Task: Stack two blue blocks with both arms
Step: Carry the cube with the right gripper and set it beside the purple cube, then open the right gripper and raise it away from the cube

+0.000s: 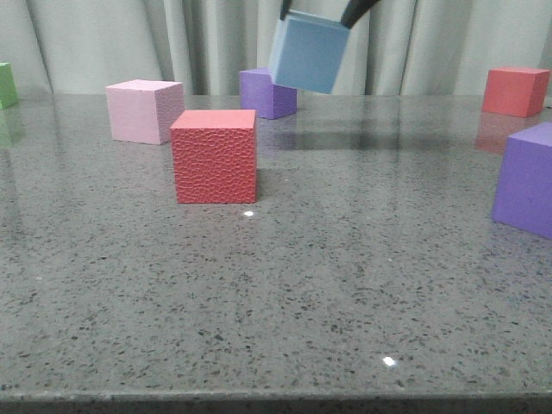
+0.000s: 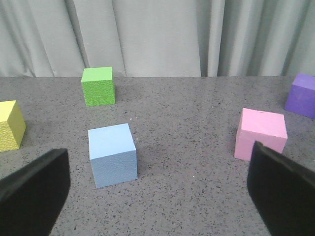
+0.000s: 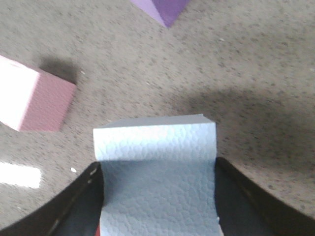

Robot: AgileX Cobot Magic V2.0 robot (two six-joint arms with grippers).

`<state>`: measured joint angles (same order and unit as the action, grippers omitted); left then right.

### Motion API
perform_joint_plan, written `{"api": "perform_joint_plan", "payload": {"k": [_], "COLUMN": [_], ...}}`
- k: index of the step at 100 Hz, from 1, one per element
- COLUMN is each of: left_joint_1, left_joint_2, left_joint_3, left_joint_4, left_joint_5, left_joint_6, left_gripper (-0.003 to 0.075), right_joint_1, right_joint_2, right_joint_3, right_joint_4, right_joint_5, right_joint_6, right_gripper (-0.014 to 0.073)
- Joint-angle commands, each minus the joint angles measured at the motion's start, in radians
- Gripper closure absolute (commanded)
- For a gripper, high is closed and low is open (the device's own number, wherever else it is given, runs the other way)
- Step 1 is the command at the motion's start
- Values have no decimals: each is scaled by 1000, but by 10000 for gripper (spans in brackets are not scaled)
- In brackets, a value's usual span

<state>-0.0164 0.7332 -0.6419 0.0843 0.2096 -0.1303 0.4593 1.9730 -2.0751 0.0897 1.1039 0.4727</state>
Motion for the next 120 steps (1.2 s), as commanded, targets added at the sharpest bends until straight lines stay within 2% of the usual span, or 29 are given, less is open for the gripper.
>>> {"api": "perform_joint_plan", "payload": {"k": [1, 27, 48, 82, 109, 120], "left_joint_1": [-9, -9, -9, -9, -9, -3], "left_joint_2": [0, 0, 0, 0, 0, 0], "left_joint_3": [-38, -38, -38, -38, -38, -47], "left_joint_4": [-11, -11, -11, -11, -11, -11], "left_joint_5": [-81, -80, -80, -80, -78, -58], "left_joint_6": [-1, -2, -2, -2, -2, -59], "left_gripper": [27, 27, 27, 27, 27, 27], "right_joint_1": [5, 18, 19, 23, 23, 24], "right_joint_2": [-34, 55, 95, 96, 82, 50], "right_joint_3": [-34, -78, -104, -111, -124, -123], "right_joint_4": [4, 78, 84, 91, 84, 69], "right_joint_5": [-61, -53, -47, -29, -17, -13], "right_joint_6": [28, 30, 29, 20, 10, -15], "right_gripper": [164, 164, 148, 27, 24, 24]}}
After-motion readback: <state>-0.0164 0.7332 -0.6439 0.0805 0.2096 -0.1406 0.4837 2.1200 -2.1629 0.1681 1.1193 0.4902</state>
